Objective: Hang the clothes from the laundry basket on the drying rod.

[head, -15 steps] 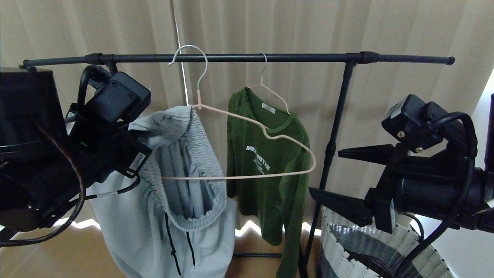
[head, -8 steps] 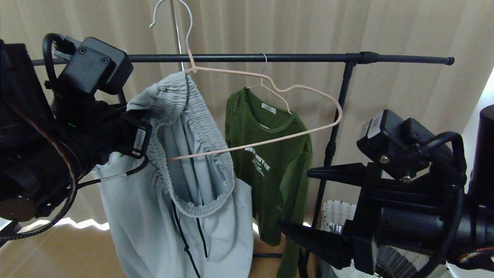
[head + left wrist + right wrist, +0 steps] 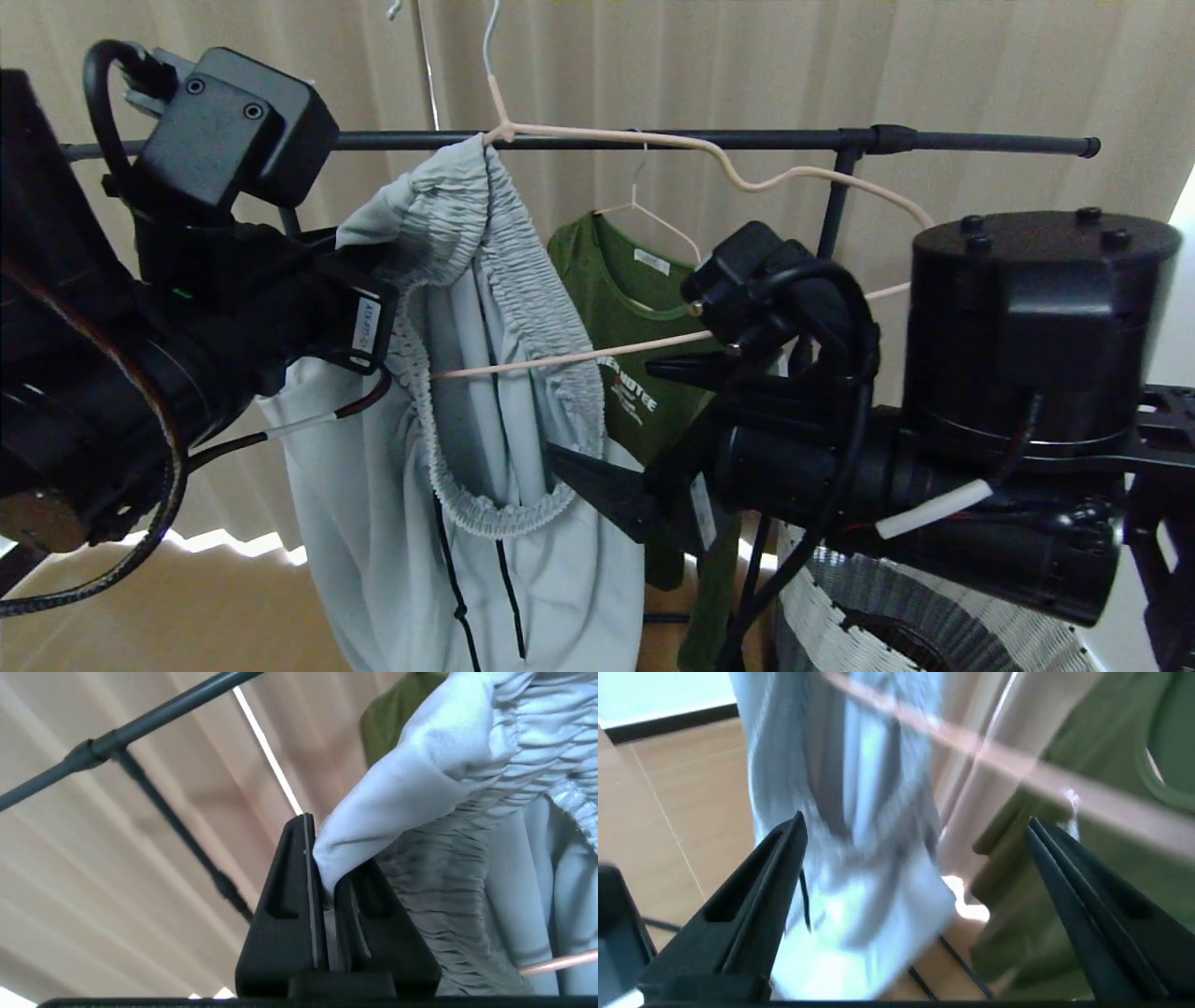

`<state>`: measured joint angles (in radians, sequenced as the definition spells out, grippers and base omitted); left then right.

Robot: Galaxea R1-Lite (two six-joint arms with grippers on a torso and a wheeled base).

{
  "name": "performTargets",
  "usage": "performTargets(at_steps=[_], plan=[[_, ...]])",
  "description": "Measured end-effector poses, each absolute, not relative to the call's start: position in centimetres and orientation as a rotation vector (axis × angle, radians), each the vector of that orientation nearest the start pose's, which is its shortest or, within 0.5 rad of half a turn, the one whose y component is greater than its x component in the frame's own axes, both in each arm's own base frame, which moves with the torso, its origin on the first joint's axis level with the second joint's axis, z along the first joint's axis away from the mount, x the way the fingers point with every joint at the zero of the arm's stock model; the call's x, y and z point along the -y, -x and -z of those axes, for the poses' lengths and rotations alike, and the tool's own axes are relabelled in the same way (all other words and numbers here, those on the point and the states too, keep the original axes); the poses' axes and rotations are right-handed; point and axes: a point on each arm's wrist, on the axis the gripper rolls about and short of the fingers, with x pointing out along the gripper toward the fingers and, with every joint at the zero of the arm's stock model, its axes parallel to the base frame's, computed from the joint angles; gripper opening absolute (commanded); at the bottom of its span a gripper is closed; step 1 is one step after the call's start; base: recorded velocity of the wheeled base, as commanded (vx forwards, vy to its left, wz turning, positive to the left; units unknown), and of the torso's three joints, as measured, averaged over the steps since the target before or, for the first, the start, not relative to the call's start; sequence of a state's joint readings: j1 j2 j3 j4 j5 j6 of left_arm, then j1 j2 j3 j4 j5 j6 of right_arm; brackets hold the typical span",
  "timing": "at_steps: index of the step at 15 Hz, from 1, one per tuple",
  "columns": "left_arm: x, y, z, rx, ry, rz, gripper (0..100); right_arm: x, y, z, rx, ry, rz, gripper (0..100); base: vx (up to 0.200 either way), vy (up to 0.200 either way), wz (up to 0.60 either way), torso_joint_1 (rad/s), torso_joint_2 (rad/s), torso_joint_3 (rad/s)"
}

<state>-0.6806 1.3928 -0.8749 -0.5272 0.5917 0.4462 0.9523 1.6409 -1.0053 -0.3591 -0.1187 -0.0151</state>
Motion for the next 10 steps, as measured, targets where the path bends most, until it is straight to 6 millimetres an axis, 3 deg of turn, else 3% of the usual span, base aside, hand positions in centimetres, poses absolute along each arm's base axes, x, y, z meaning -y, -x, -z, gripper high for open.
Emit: performTargets(at_steps=[4,5,10], plan=[[14.2,-18.9,-27.7,0.044,-0.432,0.097,0,-26.3,-19.1,-21.5,-0.263,0.180,-0.773,100,0.000,0.000,0.00,0.000,0.00,0.000],[14.2,-19.0,-27.7,0.044,-0.432,0.095,0,-26.4,-19.2,-21.2,-0.268,0.186,-0.765,0,0.000,0.000,0.00,0.000,0.00,0.000],[14.1,-19.1,-27.8,0.044,-0.439,0.089,0,-26.0,-19.2,-20.3,-0.296,0.205,-0.740,0,0.000,0.000,0.00,0.000,0.00,0.000]])
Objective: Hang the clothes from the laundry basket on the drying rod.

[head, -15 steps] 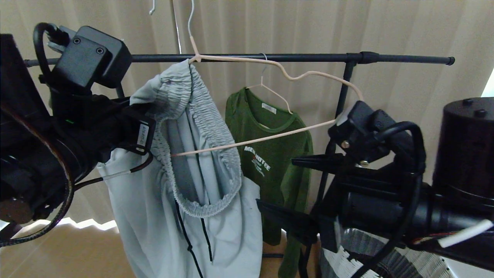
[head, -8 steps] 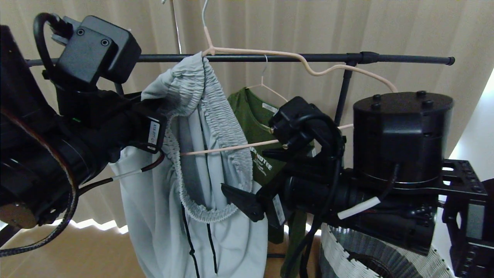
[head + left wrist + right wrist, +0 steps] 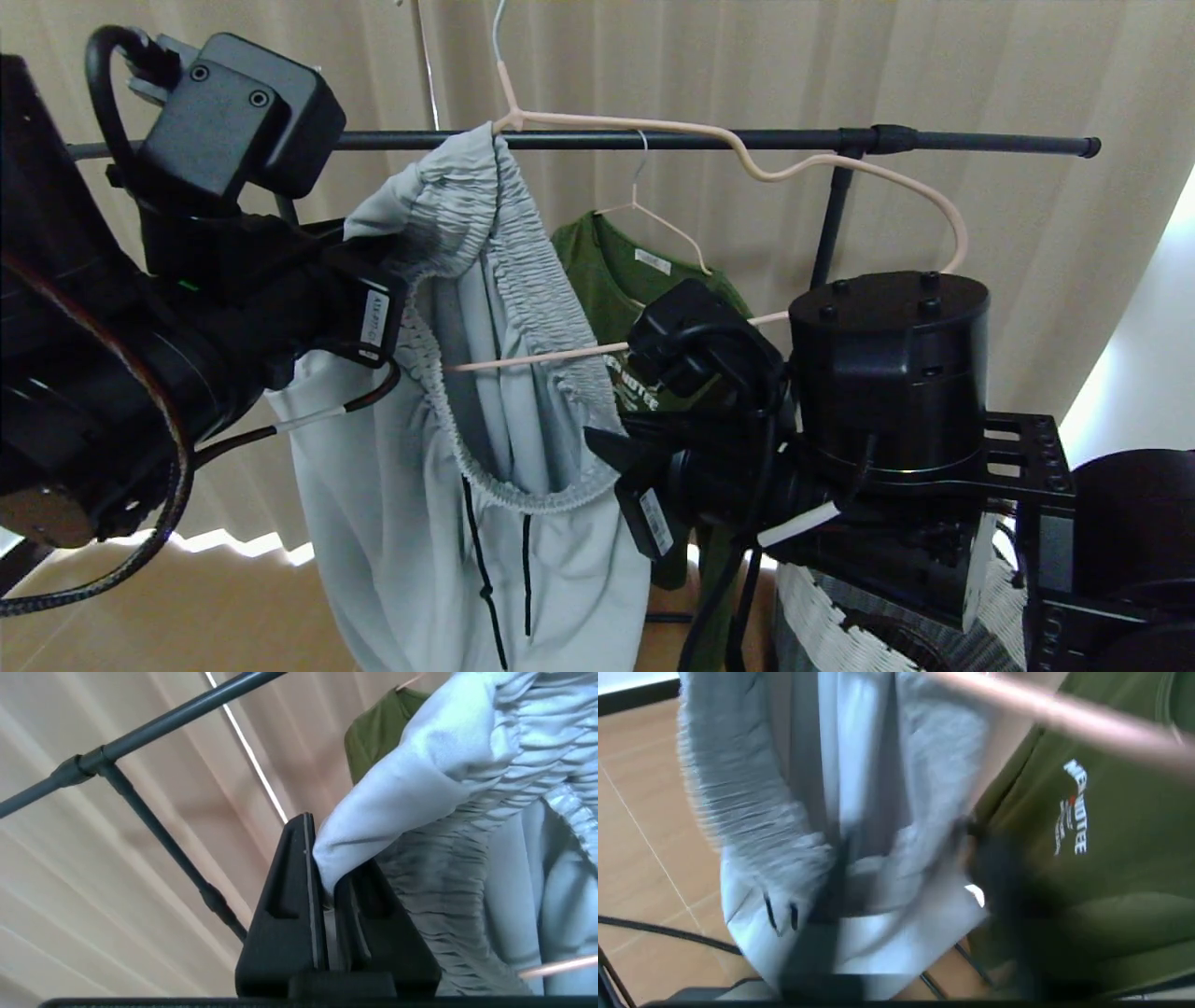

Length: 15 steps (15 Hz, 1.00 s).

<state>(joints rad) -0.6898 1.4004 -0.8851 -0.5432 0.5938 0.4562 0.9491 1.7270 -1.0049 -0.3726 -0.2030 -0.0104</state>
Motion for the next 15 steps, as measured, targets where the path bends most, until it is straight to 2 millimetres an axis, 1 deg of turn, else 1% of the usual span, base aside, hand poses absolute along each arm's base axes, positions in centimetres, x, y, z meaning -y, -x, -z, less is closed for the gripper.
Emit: performTargets(at_steps=[2,4,8,11,13,15], plan=[[13.6,-19.4,-27.8,0.039,-0.471,0.065,0,-25.2,-19.2,-20.6,-0.290,0.201,-0.717,0,0.000,0.000,0.00,0.000,0.00,0.000],[12.8,-20.0,-27.6,0.024,-0.532,0.024,0,-23.6,-19.4,-21.5,-0.268,0.183,-0.679,0,0.000,0.000,0.00,0.000,0.00,0.000],[12.4,-20.2,-27.4,0.015,-0.558,0.006,0,-20.5,-20.2,-23.2,-0.230,0.150,-0.594,0,0.000,0.000,0.00,0.000,0.00,0.000],[12.2,-20.1,-26.6,-0.008,-0.615,0.007,0,-18.6,-21.3,-23.8,-0.214,0.132,-0.521,0,0.000,0.000,0.00,0.000,0.00,0.000],[11.6,-20.3,-26.5,-0.020,-0.645,-0.018,0,-17.6,-21.8,-24.1,-0.209,0.123,-0.484,0,0.000,0.000,0.00,0.000,0.00,0.000],[10.9,-20.6,-26.5,-0.024,-0.686,-0.048,0,-17.2,-22.1,-24.2,-0.206,0.119,-0.469,0,0.000,0.000,0.00,0.000,0.00,0.000]])
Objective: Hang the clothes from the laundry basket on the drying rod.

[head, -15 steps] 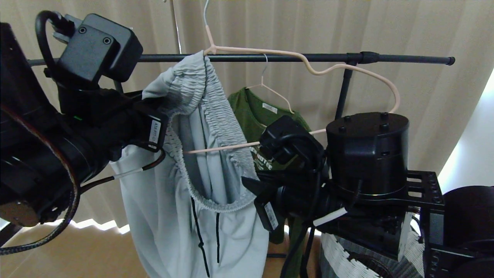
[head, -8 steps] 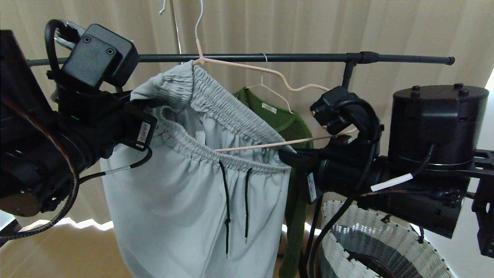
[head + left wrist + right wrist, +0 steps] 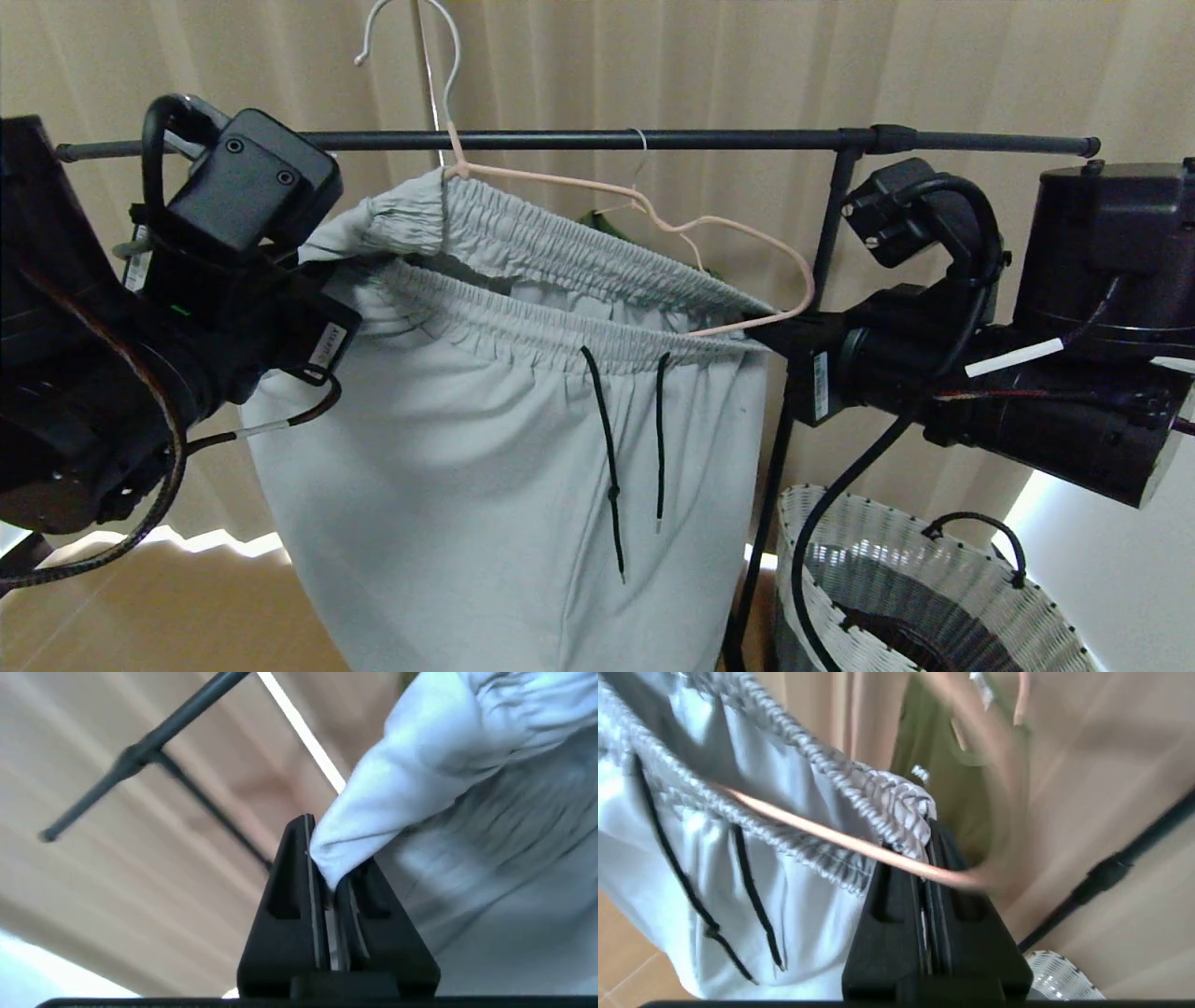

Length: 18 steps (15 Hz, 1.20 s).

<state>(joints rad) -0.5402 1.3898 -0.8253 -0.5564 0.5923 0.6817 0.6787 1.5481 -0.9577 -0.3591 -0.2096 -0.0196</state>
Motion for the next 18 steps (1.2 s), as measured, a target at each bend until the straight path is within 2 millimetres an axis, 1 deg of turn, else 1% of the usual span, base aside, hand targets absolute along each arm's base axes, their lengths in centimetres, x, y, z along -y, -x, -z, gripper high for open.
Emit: performTargets(at_steps=[3,6,11,15,17,18], plan=[[10.0,-20.7,-26.2,-0.005,-0.745,-0.095,0,-17.0,-22.2,-24.4,-0.200,0.116,-0.463,0,0.000,0.000,0.00,0.000,0.00,0.000],[8.5,-20.8,-25.2,0.004,-0.809,-0.162,0,-16.9,-22.3,-24.5,-0.199,0.117,-0.457,0,0.000,0.000,0.00,0.000,0.00,0.000],[7.8,-20.5,-24.2,-0.035,-0.883,-0.172,0,-16.8,-22.5,-24.9,-0.232,0.132,-0.453,0,0.000,0.000,0.00,0.000,0.00,0.000],[7.6,-20.1,-22.7,-0.079,-0.966,-0.150,0,-16.6,-22.3,-26.7,-0.323,0.174,-0.452,0,0.000,0.000,0.00,0.000,0.00,0.000],[7.7,-20.1,-22.2,-0.083,-1.021,-0.114,0,-16.7,-22.0,-27.5,-0.366,0.196,-0.459,0,0.000,0.000,0.00,0.000,0.00,0.000],[7.7,-20.1,-22.1,-0.083,-1.029,-0.108,0,-16.9,-21.9,-27.9,-0.359,0.198,-0.465,0,0.000,0.000,0.00,0.000,0.00,0.000]])
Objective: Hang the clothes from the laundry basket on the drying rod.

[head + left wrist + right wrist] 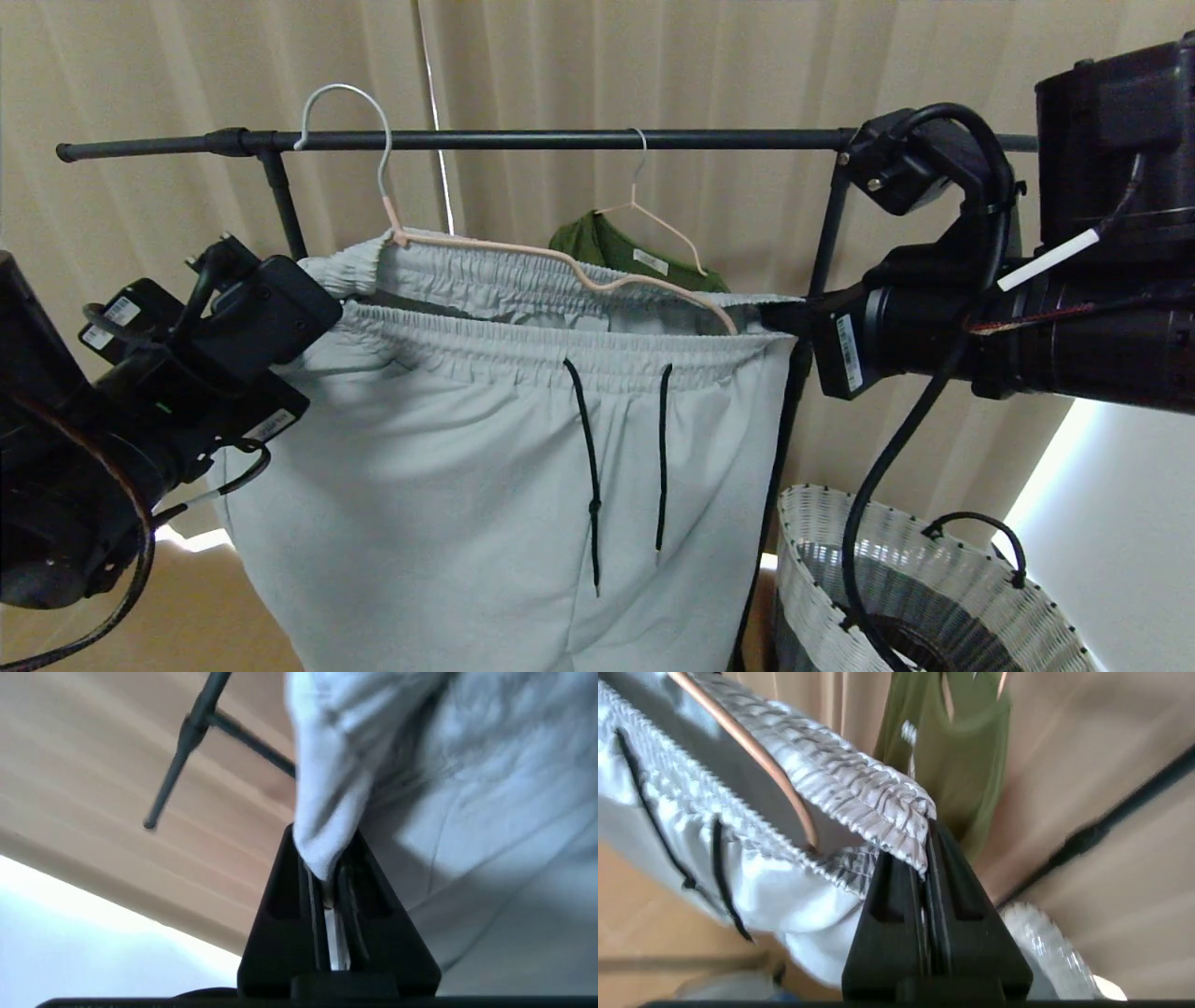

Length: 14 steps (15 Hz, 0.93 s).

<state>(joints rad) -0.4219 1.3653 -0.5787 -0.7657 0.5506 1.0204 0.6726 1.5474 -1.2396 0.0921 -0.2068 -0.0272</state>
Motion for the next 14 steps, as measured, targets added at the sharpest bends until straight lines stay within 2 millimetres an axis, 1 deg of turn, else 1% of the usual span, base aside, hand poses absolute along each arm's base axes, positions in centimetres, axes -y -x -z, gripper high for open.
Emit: performTargets(at_steps=[2,6,9,10,14], plan=[[7.8,-20.1,-22.0,-0.074,-1.066,-0.080,0,-17.7,-21.3,-28.1,-0.378,0.255,-0.506,0,0.000,0.000,0.00,0.000,0.00,0.000],[7.9,-20.2,-21.8,-0.077,-1.071,-0.071,0,-20.4,-20.7,-28.3,-0.357,0.325,-0.591,0,0.000,0.000,0.00,0.000,0.00,0.000],[8.0,-20.2,-22.1,-0.059,-1.046,-0.078,0,-21.9,-20.4,-27.8,-0.376,0.348,-0.632,0,0.000,0.000,0.00,0.000,0.00,0.000],[8.1,-20.2,-22.3,-0.046,-1.030,-0.086,0,-22.4,-20.3,-27.5,-0.382,0.354,-0.646,100,0.000,0.000,0.00,0.000,0.00,0.000],[8.1,-20.2,-22.7,-0.027,-1.009,-0.096,0,-24.1,-18.8,-26.4,-0.394,0.379,-0.719,100,0.000,0.000,0.00,0.000,0.00,0.000]])
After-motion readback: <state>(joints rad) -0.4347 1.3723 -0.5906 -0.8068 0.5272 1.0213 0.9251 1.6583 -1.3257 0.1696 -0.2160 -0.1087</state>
